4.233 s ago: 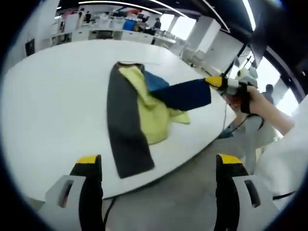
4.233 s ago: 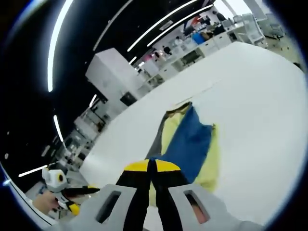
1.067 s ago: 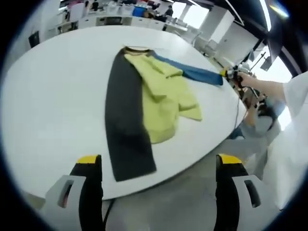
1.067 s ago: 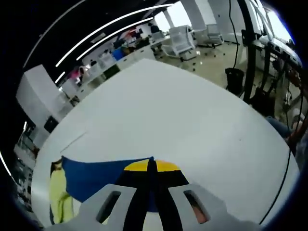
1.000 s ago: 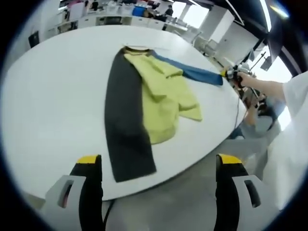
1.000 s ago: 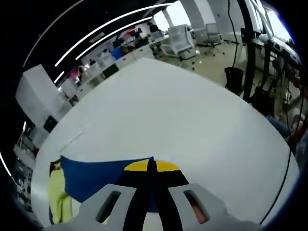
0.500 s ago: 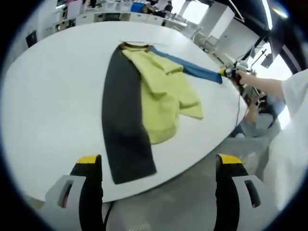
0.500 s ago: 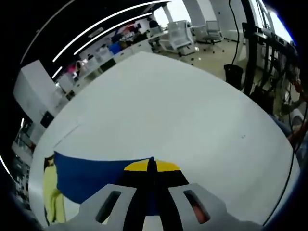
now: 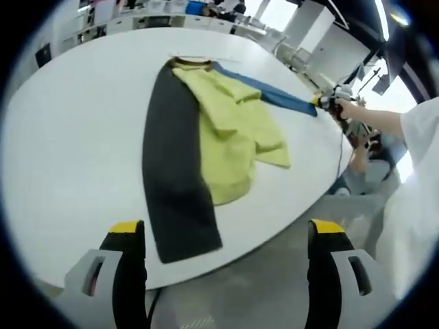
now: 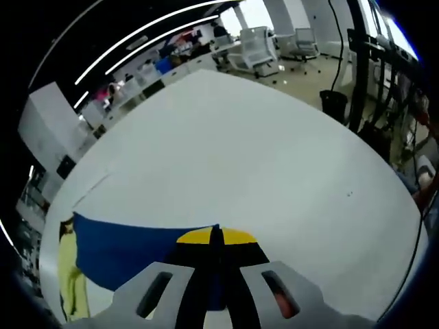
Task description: Fold the garment on the visible template until the final outline fits inside the template.
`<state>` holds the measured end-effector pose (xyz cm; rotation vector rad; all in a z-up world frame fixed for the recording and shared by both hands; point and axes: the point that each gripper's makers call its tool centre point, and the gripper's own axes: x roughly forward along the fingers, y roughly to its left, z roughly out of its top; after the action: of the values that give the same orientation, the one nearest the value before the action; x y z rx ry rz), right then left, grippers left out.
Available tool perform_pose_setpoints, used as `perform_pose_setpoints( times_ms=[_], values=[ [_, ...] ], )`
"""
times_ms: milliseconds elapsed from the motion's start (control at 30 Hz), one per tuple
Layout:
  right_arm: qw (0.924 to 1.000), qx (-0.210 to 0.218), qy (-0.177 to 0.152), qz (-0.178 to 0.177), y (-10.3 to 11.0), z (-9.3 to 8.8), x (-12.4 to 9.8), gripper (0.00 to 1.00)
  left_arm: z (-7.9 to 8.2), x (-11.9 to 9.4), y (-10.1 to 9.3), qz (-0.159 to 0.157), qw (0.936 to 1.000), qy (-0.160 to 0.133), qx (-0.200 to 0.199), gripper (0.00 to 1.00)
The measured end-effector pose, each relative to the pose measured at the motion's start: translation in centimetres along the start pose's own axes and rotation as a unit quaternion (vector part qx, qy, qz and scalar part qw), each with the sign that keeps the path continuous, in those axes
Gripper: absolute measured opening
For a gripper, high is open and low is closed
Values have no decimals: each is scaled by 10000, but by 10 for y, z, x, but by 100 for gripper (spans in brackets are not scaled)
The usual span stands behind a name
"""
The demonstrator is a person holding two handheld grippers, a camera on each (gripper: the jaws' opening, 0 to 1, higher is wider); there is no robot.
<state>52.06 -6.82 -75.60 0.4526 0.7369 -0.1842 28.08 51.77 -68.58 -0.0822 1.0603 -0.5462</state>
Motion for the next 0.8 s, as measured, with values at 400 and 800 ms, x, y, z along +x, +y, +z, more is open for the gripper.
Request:
perform_pose_setpoints(
  times_ms=[400,800],
  values=[
    [9999,-113,6,-57,-2,-2,-1,3,1,0,1,30,10000,11,14,95],
    [9991,-328,-216,-152,-4,8,-9,1,0,0,1,28,10000,5,21,95]
  ],
)
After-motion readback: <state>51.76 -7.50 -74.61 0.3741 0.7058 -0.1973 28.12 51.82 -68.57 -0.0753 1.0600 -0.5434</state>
